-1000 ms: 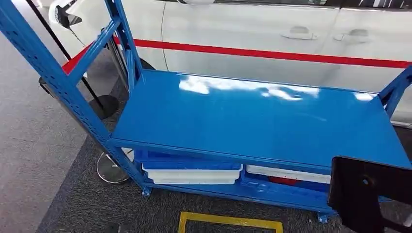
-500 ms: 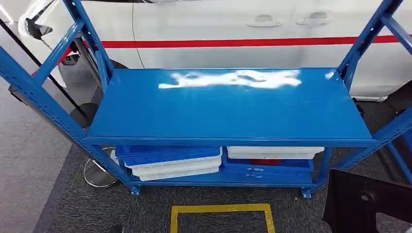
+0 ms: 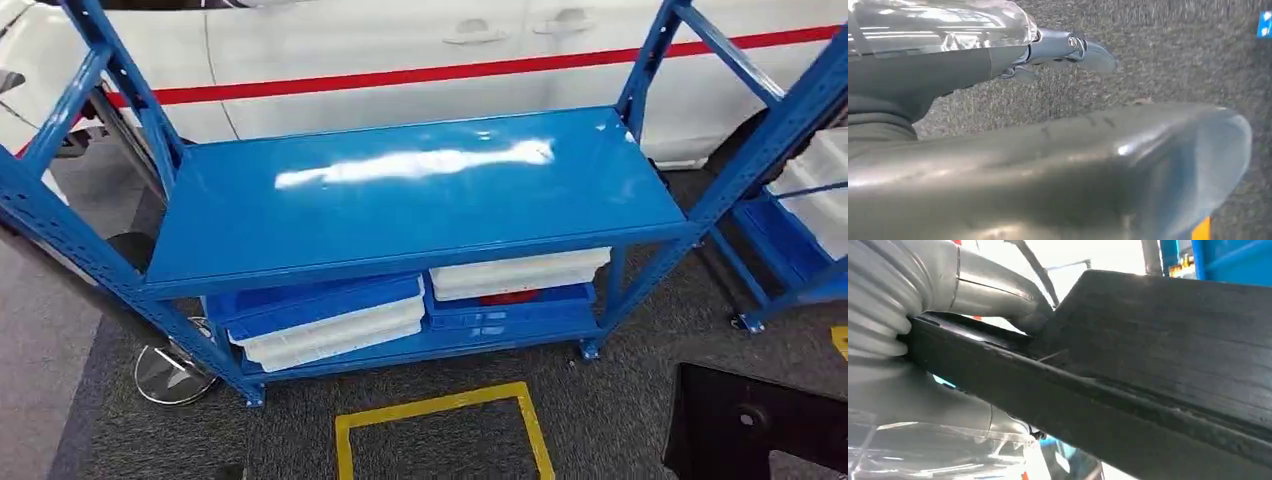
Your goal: Take the parts from the cabinet and place them on the table.
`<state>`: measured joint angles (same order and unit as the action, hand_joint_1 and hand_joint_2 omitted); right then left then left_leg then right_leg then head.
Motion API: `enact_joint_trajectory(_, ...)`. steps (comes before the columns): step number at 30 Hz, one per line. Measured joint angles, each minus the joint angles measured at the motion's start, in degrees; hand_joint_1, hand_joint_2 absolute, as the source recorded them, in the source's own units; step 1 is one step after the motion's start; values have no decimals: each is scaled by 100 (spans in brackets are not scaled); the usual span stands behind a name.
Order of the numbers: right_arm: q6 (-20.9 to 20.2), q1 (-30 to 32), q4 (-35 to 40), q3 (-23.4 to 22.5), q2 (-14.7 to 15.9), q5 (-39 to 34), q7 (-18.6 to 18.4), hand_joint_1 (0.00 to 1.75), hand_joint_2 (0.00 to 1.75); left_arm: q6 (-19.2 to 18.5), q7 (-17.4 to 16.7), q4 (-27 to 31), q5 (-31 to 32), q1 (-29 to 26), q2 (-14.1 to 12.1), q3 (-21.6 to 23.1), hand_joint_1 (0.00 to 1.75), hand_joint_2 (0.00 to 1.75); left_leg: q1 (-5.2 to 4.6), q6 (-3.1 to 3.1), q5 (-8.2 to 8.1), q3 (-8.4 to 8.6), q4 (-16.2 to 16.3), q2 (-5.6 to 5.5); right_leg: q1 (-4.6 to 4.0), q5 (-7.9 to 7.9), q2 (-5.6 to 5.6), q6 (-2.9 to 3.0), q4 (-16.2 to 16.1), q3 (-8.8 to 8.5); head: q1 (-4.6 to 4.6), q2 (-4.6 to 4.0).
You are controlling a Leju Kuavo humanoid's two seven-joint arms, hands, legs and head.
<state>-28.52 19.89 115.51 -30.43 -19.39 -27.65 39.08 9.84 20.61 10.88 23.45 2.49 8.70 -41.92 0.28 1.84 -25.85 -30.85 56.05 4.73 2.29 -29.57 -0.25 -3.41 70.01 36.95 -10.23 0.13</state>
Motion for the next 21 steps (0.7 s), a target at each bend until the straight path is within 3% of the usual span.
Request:
enact_joint_trajectory(1,0,0,0,-4,-2,2,0,175,175,0,0,0,0,6,4,-9,0,0,19,-25,1,-64,65,65,29,154,-99,-34,-526,-385,0,0)
enact_joint_trajectory(2,0,-5,0,-4,-2,2,0,175,175,0,0,0,2,33,0,-20,0,0,-1,-75,-8,-84,162,116,49,98,-369,-70,-1061,-749,0,0)
enact_joint_trajectory(3,0,-38,-11,-2,-2,9,-7,175,175,0,0,4,0,21,-5,-35,0,0,-12,-120,-7,-163,203,147,-34,73,-411,41,-1085,-779,2,0)
enact_joint_trajectory(4,2,-30,-15,-11,-4,15,-7,175,175,-2,-4,2,9,22,-2,-39,0,0,-20,-161,-14,-124,219,206,-42,110,-369,130,-1041,-683,-17,-2)
enact_joint_trajectory(5,0,-40,-20,-15,-9,37,-2,175,175,-2,4,2,18,40,0,-39,0,0,-21,-189,2,-123,244,247,-46,47,-336,193,-1102,-680,-20,0)
enact_joint_trajectory(7,18,-35,-26,-28,-11,72,-2,175,175,-7,0,2,17,48,4,-42,0,0,-4,-279,57,-150,236,360,-58,133,-208,305,-1113,-592,-20,0)
enact_joint_trajectory(8,20,-30,-26,-31,-13,81,0,175,175,-9,0,2,17,47,4,-44,0,0,42,-348,-88,-215,340,76,-45,202,-157,362,-1126,-529,-22,0)
enact_joint_trajectory(9,24,-41,-28,-33,-13,81,2,175,175,-13,4,2,20,40,4,-44,0,0,44,-355,-376,-311,572,-195,-47,244,-98,406,-1126,-459,-20,-2)
enact_joint_trajectory(10,24,-49,-28,-33,-24,81,4,175,175,-20,15,2,18,24,4,-44,0,0,39,-355,-683,-441,966,-343,-63,293,-32,435,-1125,-386,-22,0)
enact_joint_trajectory(12,44,-30,-28,-33,-33,61,7,175,175,-37,50,2,18,-10,4,-44,0,0,38,-327,-1160,-728,1926,-422,-123,392,136,476,-1119,-246,-20,0)
enact_joint_trajectory(13,55,-18,-31,-35,-33,46,11,175,175,-39,50,2,18,-16,4,-44,0,0,36,-303,-1174,-732,2065,-422,-148,434,212,482,-1118,-199,-20,0)
enact_joint_trajectory(14,70,-6,-31,-39,-33,26,20,175,175,-42,50,2,20,-16,4,-44,0,0,28,-265,-1066,-601,1927,-424,-168,475,297,482,-1113,-156,-20,-2)
enact_joint_trajectory(16,85,14,-31,-48,-33,-7,22,175,175,-44,50,2,20,-9,4,-44,0,0,-17,-154,-658,-32,1030,-501,-207,540,464,473,-1112,-115,-20,0)
enact_joint_trajectory(17,90,18,-28,-52,-35,-22,24,175,175,-44,50,2,20,-7,4,-44,0,0,-40,-64,-490,292,492,-688,-211,570,527,474,-1112,-99,-20,0)
enact_joint_trajectory(18,105,19,-31,-55,-35,-46,28,175,175,-44,44,4,17,-4,-48,-50,0,0,-59,23,-555,489,108,-954,-212,609,577,447,-1107,-65,-20,0)
enact_joint_trajectory(19,122,22,-29,-55,-35,-63,31,175,175,-44,39,4,17,-8,-29,-52,0,0,-60,-54,-462,487,109,-898,-187,655,633,407,-1111,-52,-22,0)
enact_joint_trajectory(21,136,46,-28,-59,-37,-105,28,175,175,-44,-18,4,15,7,-28,-57,0,0,-110,-29,-470,449,77,-815,-150,717,751,326,-1133,-23,-20,0)
